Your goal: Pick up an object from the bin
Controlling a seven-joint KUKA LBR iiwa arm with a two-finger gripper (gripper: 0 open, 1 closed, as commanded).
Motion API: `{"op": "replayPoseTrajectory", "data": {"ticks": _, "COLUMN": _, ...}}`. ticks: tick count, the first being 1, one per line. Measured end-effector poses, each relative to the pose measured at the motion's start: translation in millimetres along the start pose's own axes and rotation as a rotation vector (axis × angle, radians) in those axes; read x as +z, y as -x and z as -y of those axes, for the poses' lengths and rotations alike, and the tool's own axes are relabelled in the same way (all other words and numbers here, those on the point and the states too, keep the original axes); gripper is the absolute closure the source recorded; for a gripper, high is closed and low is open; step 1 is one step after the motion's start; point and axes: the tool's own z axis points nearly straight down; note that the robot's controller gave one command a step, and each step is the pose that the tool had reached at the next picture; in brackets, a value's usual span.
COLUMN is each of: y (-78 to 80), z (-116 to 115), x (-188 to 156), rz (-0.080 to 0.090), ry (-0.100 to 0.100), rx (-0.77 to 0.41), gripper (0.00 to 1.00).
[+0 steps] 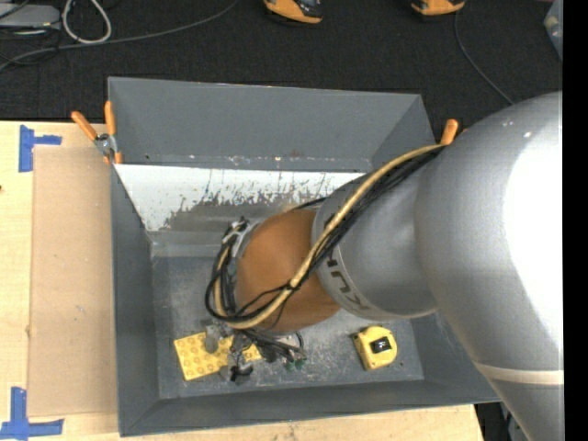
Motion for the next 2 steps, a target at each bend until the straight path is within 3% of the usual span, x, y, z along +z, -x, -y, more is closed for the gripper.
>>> {"op": "replayPoseTrajectory", "data": {"ticks": 1, "y": 15.1, "z": 6.7, "x": -73.4, "rz": -0.003, "ry": 0.001, "rx": -0.015, "gripper": 1.0}}
{"op": "replayPoseTrajectory", "data": {"ticks": 2, "y": 6.4, "z": 8.0, "x": -73.2, "rz": 0.004, "ry": 0.001, "rx": -0.049, "gripper": 1.0}}
